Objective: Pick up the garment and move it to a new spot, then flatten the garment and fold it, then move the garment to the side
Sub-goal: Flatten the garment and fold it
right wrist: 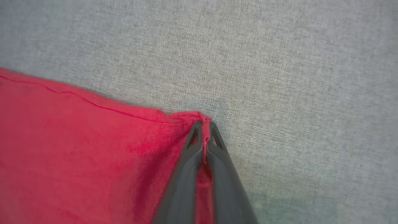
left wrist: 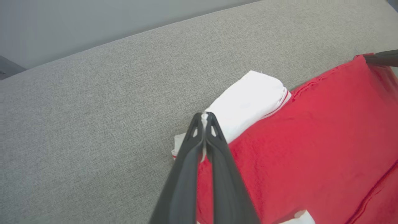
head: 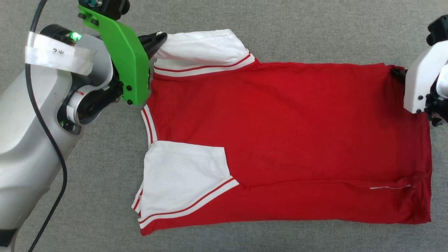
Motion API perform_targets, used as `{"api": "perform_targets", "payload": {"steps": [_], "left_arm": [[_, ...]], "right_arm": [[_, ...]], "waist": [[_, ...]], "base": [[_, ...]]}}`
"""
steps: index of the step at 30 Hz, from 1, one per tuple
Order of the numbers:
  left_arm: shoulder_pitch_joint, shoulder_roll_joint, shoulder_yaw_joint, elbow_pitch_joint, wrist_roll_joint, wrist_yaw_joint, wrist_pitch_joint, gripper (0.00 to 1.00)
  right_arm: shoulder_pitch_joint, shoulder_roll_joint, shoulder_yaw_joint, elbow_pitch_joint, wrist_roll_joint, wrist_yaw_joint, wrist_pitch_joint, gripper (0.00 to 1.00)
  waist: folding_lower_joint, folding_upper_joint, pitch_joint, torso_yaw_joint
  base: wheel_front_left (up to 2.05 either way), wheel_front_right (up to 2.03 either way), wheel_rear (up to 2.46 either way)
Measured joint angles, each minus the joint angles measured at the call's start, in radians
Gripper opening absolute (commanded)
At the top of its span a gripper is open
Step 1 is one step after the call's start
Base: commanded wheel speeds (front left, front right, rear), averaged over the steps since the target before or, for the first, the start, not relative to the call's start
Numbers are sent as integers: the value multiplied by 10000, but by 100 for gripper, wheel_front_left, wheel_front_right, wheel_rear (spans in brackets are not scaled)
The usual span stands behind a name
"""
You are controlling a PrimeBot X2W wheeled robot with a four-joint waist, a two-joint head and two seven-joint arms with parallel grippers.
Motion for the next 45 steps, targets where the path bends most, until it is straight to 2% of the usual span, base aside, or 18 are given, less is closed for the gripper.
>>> {"api": "perform_targets", "payload": {"steps": [8,18,27,36,45], "left_arm": [[619,-10,77,291,-219,40,-504,0],[1693,19,77,230,-493,184,-855,0],[3332,408,-17,-431,-826,596,-1145,0],[5266,723,-372,-1093,-1093,1051,-1315,0],[6115,832,-1058,-913,-1081,1091,-1256,0]], "right_arm": [[616,-63,-332,184,652,0,-1037,0],[1787,-234,-711,-293,1490,0,-2345,0],[3504,-477,-805,-938,2034,0,-3093,0],[5213,-861,-504,-1802,2539,0,-3189,0],[6189,-1469,-8,-2429,2713,0,-2650,0]], "waist": [[0,0,-635,-37],[0,0,-1569,-57],[0,0,-2529,-31],[-1,1,-3046,119],[-1,1,-3154,203]], "base": [[0,0,0],[0,0,0],[0,0,0],[0,0,0],[0,0,0]]}}
